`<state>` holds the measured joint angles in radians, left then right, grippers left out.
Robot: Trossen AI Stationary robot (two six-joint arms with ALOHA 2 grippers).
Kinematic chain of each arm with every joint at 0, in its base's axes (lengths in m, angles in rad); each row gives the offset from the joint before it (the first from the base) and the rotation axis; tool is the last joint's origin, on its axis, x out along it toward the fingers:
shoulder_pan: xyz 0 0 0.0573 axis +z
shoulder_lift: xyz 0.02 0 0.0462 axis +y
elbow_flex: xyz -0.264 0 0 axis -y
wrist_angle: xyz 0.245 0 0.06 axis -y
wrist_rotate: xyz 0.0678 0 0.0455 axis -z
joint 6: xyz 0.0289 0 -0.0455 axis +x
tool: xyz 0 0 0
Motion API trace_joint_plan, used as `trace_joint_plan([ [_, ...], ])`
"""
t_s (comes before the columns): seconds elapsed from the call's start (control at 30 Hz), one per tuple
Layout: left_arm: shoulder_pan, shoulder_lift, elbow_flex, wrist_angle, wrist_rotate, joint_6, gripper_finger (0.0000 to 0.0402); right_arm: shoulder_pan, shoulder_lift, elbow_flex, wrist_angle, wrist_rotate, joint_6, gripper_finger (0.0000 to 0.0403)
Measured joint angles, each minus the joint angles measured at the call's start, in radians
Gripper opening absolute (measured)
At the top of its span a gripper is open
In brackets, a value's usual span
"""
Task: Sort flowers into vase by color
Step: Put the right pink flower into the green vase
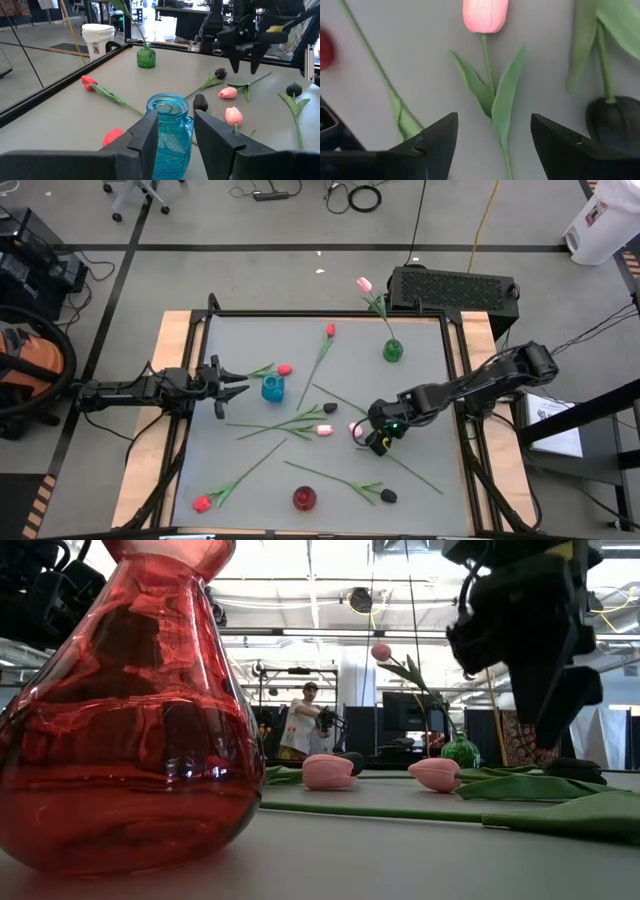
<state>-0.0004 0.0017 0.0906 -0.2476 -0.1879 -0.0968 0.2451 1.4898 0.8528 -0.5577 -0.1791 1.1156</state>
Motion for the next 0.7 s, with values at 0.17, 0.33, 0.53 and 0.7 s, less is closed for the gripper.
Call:
trace_joint_plan([
  [0.17,0.0,0.0,0.0,0.0,0.0,0.0,0.0132,0.0,0.062,0.0,0.015,0.001,0.0,0.0242],
  [0.33,0.0,0.0,0.0,0.0,0.0,0.0,0.0132,-0.001,0.105,0.0,0.02,0.003,0.0,0.0242],
  [0.53,0.0,0.0,0.0,0.0,0.0,0.0,0.0132,-0.001,0.154,0.001,0.05,0.002,-0.002,0.0242],
  [0.7,0.0,0.0,0.0,0.0,0.0,0.0,0.0132,-0.001,0.177,0.003,0.089,-0.01,-0.002,0.0242],
])
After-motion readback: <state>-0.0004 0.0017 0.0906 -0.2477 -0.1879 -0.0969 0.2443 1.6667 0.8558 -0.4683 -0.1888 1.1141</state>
